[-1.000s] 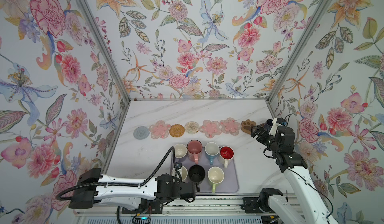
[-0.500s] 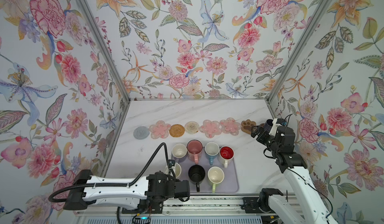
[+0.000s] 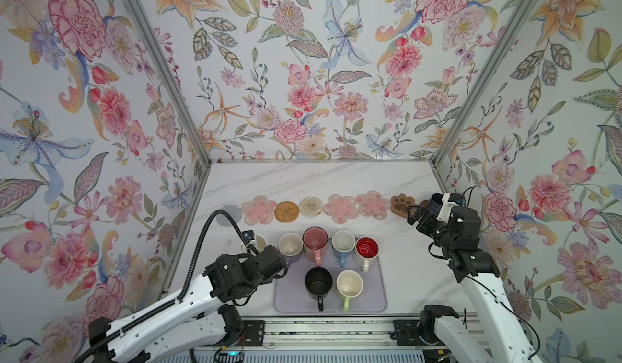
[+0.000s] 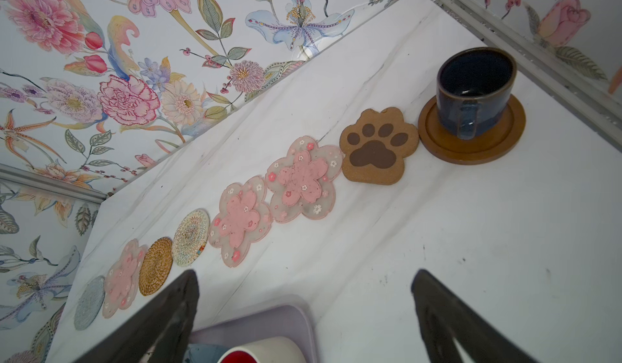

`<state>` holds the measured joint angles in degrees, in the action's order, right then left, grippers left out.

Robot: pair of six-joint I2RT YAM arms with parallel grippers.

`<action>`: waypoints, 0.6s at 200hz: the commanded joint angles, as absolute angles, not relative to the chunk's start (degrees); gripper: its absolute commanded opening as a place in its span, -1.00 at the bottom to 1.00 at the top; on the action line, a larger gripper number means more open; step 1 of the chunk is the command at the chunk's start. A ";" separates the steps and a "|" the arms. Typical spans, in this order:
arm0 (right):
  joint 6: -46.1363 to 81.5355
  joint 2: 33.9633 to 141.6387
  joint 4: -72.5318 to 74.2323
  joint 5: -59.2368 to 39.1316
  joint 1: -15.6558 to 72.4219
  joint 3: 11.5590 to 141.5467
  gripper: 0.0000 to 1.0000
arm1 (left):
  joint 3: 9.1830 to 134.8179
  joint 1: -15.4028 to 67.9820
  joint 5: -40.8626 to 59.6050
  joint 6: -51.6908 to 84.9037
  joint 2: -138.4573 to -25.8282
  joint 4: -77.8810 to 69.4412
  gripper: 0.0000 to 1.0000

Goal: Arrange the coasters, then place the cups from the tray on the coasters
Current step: 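Lift the cream mug with the left gripper toward the blue woven coaster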

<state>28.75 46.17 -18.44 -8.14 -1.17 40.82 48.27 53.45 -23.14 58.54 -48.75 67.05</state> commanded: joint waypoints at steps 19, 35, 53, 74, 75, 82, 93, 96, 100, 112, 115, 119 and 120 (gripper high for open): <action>27.58 45.54 -20.04 -9.25 -1.49 42.89 0.98 | 49.51 38.71 -21.47 40.09 -49.71 57.63 -1.00; 27.68 45.53 -20.17 -9.34 -1.57 42.89 0.99 | 49.53 31.37 -17.20 34.50 -50.68 52.93 -1.00; 27.78 45.70 -20.49 -9.71 -1.58 42.89 0.98 | 49.48 23.96 -13.71 29.27 -52.57 48.27 -1.00; 28.12 45.11 -20.82 -9.76 -1.59 42.65 0.98 | 49.31 16.22 -11.54 24.66 -56.63 43.83 -1.00; 28.12 45.10 -20.83 -9.76 -1.58 42.64 0.98 | 49.31 15.89 -11.35 24.50 -56.84 43.58 -1.00; 28.12 44.79 -20.80 -9.80 -1.58 42.50 0.98 | 49.22 13.41 -10.29 23.22 -58.54 42.11 -1.00; 28.12 44.47 -20.85 -9.60 -1.58 42.53 0.98 | 49.20 9.68 -9.06 21.80 -61.09 39.70 -1.00; 28.06 44.32 -20.92 -9.58 -1.58 42.54 0.99 | 49.22 9.04 -8.80 21.56 -61.68 39.03 -1.00; 28.04 44.26 -20.92 -9.58 -1.59 42.54 0.98 | 49.28 8.02 -8.46 21.19 -62.68 38.04 -1.00; 27.95 44.25 -21.07 -9.77 -1.65 42.67 0.99 | 49.35 5.29 -7.60 20.14 -65.04 34.71 -1.00; 27.91 44.28 -21.05 -9.84 -1.59 42.77 0.98 | 49.50 4.43 -7.43 20.01 -65.64 34.09 -1.00; 27.81 44.29 -21.20 -9.85 -1.65 42.84 0.99 | 49.84 3.58 -7.12 19.91 -66.44 33.32 -1.00; 27.79 44.29 -21.24 -9.89 -1.62 42.87 0.99 | 49.92 3.37 -7.03 19.93 -66.66 33.14 -1.00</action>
